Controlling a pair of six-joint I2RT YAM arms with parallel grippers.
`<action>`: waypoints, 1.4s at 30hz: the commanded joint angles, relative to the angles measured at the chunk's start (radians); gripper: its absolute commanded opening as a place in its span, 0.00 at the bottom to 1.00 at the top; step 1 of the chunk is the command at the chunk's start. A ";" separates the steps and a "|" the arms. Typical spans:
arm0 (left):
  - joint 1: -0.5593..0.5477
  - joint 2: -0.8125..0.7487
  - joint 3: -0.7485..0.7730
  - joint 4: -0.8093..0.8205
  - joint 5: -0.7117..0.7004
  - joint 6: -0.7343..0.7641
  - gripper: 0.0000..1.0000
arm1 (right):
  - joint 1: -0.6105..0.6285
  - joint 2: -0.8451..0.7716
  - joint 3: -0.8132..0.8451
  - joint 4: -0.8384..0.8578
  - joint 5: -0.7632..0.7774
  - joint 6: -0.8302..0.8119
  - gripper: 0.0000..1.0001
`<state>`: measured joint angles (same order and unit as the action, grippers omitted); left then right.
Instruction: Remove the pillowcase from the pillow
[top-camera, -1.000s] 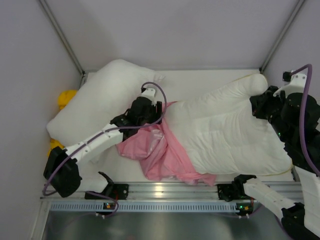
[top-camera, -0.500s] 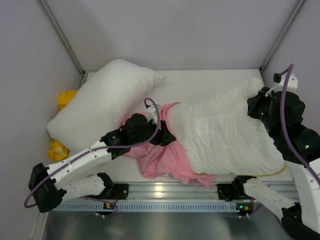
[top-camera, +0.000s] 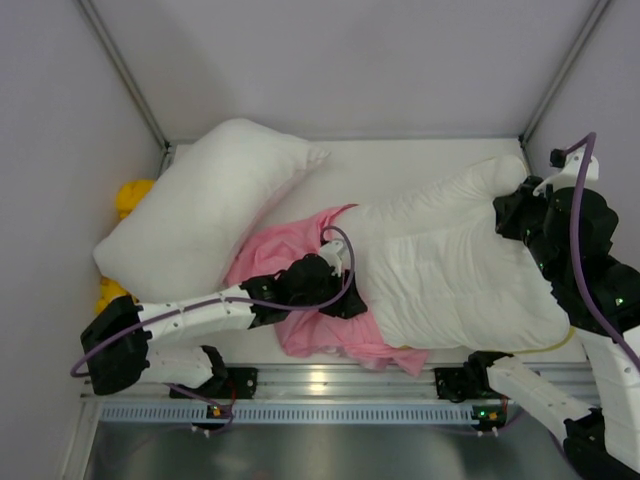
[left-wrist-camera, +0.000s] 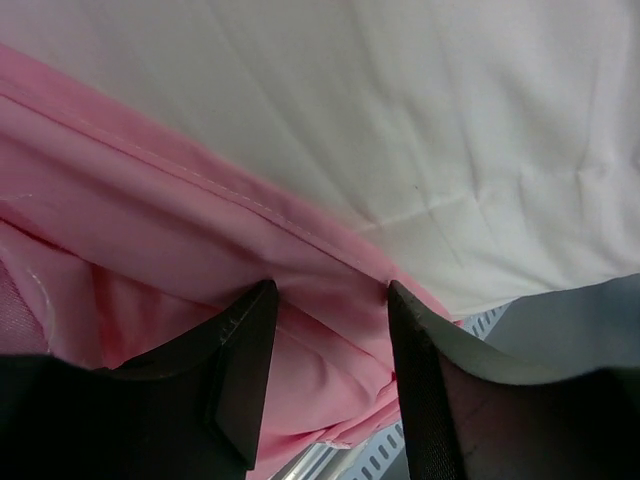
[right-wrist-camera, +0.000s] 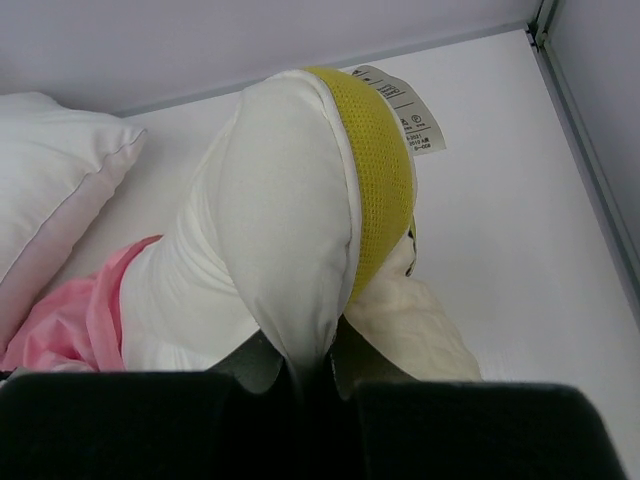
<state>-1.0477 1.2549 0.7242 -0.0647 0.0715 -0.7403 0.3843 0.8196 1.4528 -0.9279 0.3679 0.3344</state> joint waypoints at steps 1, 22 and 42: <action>-0.006 0.005 -0.026 0.049 -0.050 -0.013 0.52 | 0.010 -0.017 0.044 0.135 -0.001 0.006 0.00; -0.006 -0.544 -0.270 -0.217 -0.283 -0.074 0.00 | 0.011 0.090 0.277 0.182 0.183 -0.041 0.00; -0.006 0.110 0.332 -0.116 -0.226 0.076 0.87 | 0.011 0.023 0.202 0.192 -0.004 0.014 0.00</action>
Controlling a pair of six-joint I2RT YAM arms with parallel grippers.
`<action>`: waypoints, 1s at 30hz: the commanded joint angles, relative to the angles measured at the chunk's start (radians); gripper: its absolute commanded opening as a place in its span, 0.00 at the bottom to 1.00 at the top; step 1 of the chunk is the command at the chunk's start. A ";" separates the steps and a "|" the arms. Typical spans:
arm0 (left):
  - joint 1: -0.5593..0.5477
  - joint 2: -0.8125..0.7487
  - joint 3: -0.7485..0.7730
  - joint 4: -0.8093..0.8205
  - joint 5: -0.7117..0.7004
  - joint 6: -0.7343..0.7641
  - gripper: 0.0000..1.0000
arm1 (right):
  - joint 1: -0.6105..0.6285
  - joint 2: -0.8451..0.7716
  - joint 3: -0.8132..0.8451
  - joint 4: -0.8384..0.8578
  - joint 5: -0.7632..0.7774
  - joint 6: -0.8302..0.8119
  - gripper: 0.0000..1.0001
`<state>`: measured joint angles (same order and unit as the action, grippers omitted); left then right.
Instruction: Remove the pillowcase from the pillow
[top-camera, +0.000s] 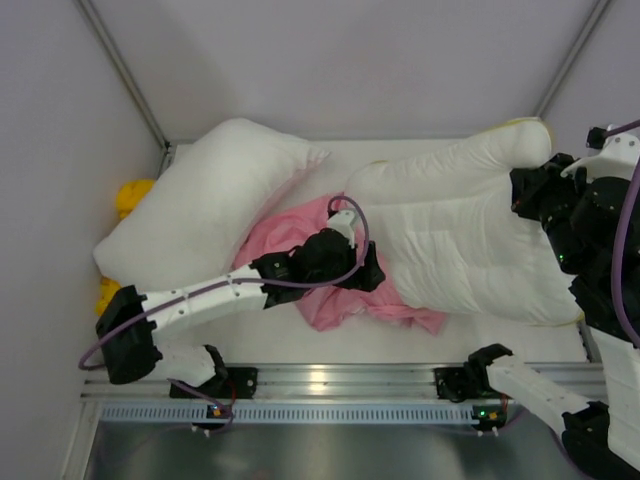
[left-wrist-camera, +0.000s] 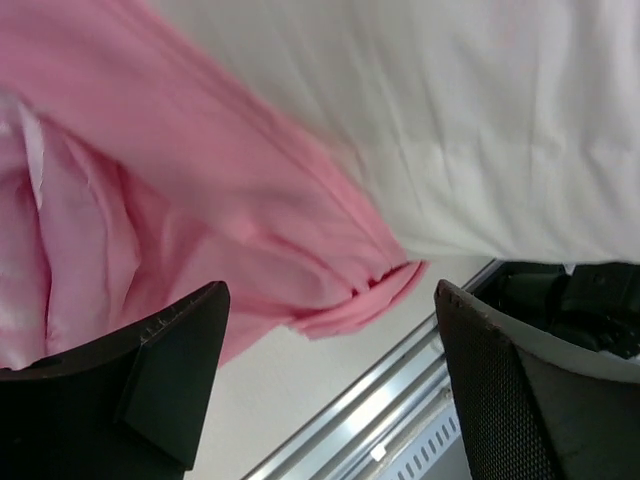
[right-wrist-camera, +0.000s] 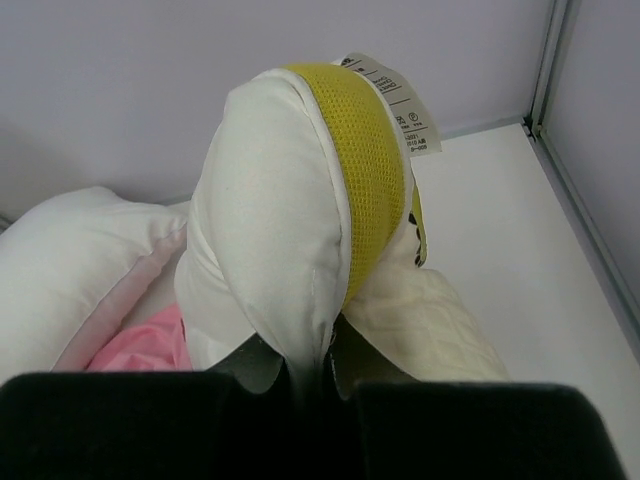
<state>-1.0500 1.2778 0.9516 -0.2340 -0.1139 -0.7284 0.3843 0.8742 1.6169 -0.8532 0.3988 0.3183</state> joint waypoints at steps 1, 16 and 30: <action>-0.004 0.142 0.128 0.052 -0.058 0.067 0.87 | 0.011 -0.034 0.043 0.114 -0.040 0.031 0.00; 0.002 0.260 0.074 0.067 -0.038 0.098 0.30 | 0.010 -0.038 0.070 0.089 -0.031 0.013 0.00; 0.002 -0.087 -0.375 0.125 -0.133 -0.020 0.00 | 0.011 0.071 0.202 0.138 -0.058 0.022 0.00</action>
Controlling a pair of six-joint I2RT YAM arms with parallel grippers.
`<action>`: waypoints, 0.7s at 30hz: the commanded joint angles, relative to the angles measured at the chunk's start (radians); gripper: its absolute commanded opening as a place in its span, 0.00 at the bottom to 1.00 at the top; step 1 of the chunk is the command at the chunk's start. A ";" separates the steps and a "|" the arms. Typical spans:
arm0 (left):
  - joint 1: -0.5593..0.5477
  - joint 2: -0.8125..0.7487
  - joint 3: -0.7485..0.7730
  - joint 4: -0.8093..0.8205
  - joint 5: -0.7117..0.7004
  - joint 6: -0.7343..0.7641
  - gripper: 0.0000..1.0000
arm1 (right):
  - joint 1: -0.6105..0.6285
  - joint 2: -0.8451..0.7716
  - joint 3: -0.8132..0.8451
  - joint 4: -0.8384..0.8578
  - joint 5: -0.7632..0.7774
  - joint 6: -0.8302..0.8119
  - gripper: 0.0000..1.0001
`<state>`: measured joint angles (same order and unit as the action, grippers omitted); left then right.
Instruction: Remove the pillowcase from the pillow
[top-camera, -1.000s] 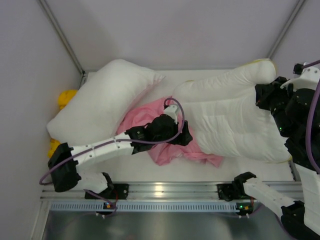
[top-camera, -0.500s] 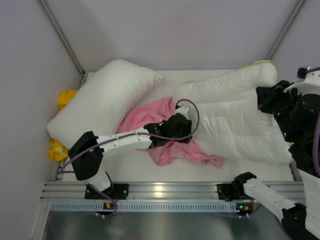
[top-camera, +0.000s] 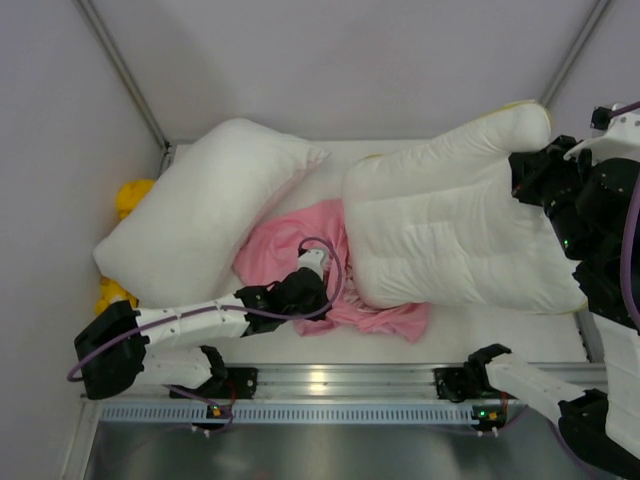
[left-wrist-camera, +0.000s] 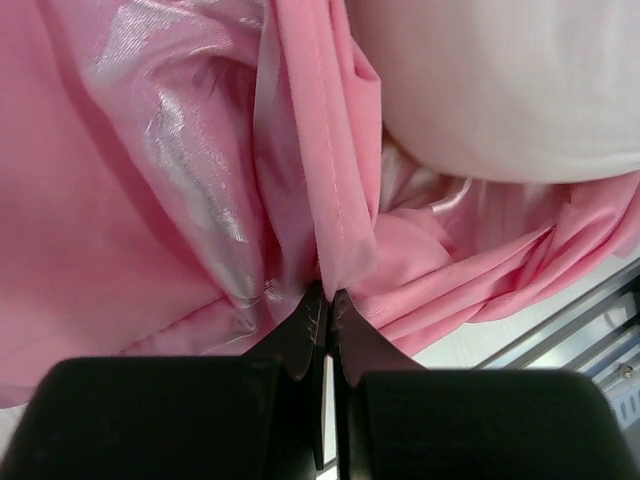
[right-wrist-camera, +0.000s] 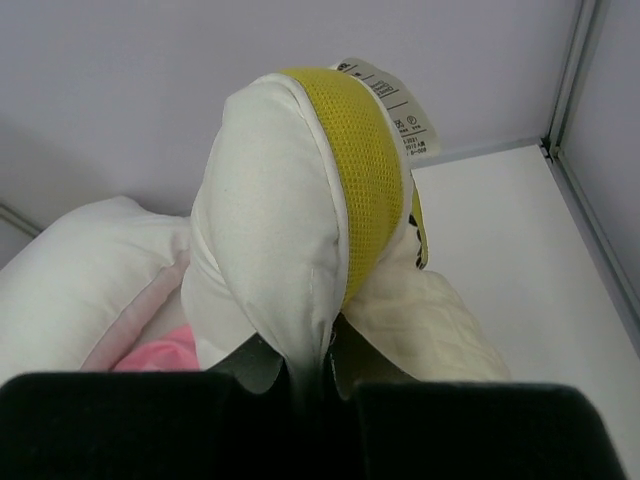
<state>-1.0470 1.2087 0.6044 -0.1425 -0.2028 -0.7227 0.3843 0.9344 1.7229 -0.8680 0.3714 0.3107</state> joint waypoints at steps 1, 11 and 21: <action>0.001 -0.014 -0.029 0.034 -0.050 -0.024 0.00 | 0.010 0.021 0.121 0.153 -0.044 0.033 0.00; 0.001 0.121 0.012 0.072 -0.046 0.023 0.01 | 0.011 0.024 0.187 0.184 -0.218 0.074 0.00; 0.005 0.141 0.067 0.064 -0.047 0.066 0.00 | 0.010 0.155 0.484 0.247 -0.164 -0.007 0.00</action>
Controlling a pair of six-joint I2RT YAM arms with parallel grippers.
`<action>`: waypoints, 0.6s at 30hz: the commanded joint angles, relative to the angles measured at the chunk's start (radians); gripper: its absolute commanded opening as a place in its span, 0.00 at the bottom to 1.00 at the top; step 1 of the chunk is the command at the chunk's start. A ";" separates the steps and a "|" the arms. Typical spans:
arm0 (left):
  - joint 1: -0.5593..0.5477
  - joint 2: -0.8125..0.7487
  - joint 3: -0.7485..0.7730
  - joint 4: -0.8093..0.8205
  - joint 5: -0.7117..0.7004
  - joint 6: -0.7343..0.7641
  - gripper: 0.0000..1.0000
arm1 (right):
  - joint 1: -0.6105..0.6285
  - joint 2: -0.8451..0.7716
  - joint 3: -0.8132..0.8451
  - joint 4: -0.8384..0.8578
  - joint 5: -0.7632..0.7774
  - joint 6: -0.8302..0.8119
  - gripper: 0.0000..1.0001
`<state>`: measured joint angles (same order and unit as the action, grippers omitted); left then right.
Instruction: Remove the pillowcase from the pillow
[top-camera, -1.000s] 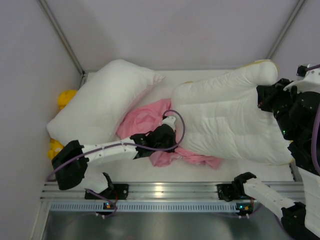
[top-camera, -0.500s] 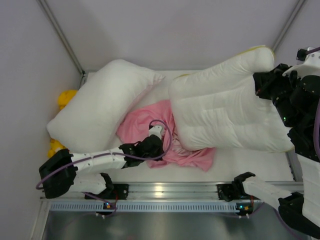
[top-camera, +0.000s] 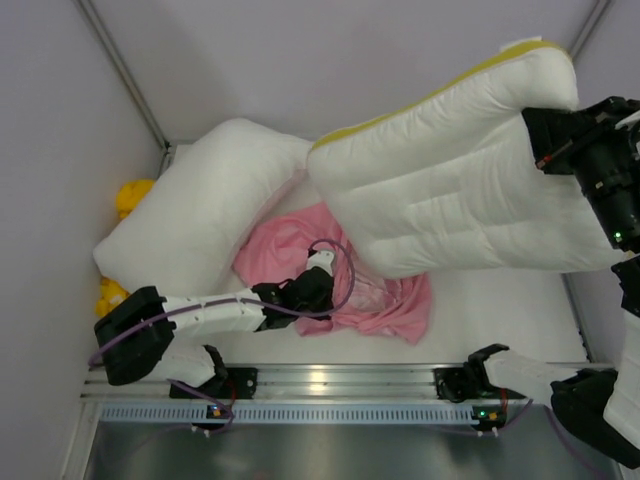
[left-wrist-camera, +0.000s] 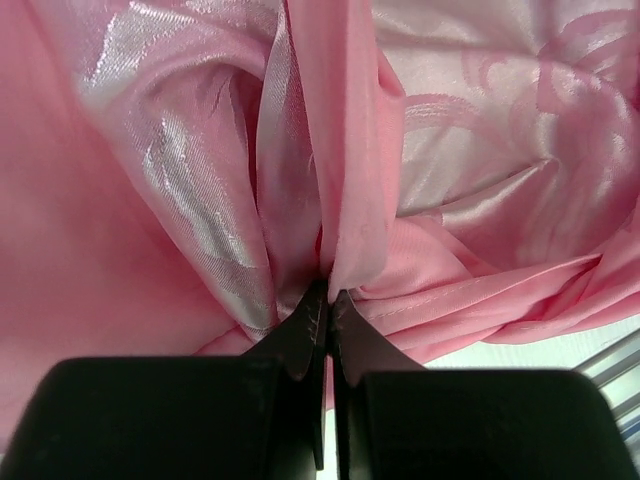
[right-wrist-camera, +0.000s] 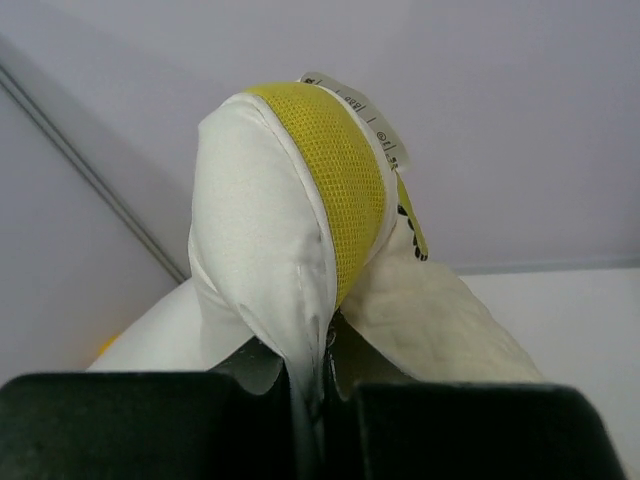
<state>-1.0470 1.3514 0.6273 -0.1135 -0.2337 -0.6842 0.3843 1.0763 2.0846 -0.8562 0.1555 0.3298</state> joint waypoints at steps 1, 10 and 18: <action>0.008 -0.003 0.051 0.028 -0.015 0.032 0.00 | 0.010 0.022 0.124 0.258 0.090 -0.049 0.00; 0.008 -0.138 0.025 -0.006 0.014 0.006 0.00 | 0.010 0.113 0.075 0.440 0.299 -0.212 0.00; 0.008 -0.394 -0.029 -0.110 -0.001 -0.023 0.00 | -0.036 0.137 -0.165 0.693 0.640 -0.218 0.00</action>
<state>-1.0420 1.0203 0.6235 -0.1871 -0.2260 -0.6861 0.3740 1.2060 1.9358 -0.4686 0.5854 0.0975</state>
